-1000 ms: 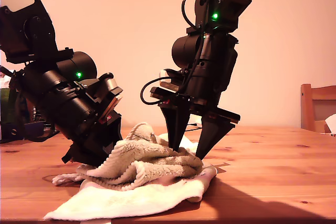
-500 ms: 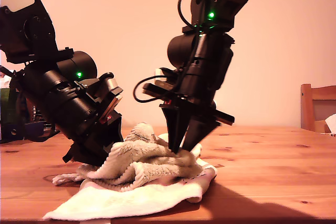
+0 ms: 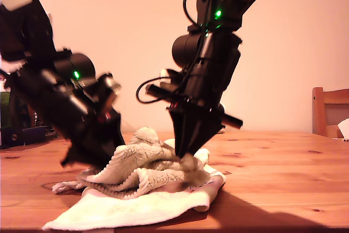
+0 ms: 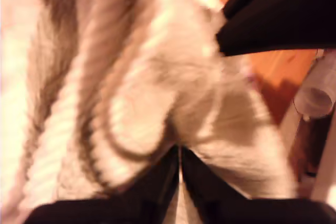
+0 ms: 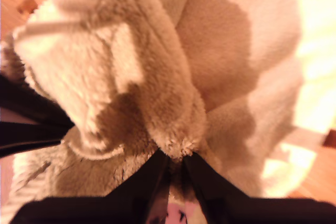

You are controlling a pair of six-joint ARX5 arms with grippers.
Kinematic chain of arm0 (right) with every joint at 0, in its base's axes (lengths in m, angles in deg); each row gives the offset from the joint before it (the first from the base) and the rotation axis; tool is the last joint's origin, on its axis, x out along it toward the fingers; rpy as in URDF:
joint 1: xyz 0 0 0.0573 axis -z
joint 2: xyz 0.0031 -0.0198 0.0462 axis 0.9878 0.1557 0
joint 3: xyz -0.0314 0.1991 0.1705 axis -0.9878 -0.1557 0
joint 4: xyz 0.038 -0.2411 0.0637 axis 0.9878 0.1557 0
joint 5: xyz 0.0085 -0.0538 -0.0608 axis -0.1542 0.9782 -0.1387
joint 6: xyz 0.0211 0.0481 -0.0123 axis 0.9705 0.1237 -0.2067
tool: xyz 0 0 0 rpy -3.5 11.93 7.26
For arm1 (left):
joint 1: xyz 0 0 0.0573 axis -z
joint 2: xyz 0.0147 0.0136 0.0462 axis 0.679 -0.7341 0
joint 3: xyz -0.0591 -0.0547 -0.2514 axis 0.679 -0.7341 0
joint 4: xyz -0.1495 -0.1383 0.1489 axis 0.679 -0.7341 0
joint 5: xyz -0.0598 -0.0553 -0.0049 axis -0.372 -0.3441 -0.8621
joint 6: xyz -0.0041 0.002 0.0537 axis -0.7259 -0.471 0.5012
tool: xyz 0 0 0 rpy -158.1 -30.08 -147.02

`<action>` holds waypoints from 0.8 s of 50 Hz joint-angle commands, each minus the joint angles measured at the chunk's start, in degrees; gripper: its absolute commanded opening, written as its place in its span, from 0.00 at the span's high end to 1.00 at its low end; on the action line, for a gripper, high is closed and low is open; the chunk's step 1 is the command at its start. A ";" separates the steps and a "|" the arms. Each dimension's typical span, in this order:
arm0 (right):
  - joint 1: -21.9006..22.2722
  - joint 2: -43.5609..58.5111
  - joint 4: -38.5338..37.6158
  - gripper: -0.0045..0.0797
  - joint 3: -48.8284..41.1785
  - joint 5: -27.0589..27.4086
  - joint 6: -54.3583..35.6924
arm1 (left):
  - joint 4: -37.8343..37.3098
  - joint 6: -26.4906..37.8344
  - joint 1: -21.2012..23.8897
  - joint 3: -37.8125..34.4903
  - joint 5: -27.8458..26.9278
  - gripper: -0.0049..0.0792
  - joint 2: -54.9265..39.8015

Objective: Fold the tea towel in front of you. After folding it, place it to the right side.

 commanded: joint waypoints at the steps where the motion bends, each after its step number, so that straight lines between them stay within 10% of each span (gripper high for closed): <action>1: 0.76 -3.85 0.04 0.96 -0.35 -0.22 0.11 | -0.02 0.33 -0.28 -0.50 -0.48 0.97 2.99; 40: 7.10 -12.00 4.94 0.96 -0.33 0.09 0.15 | 0.72 1.42 0.79 -0.50 2.14 0.97 4.57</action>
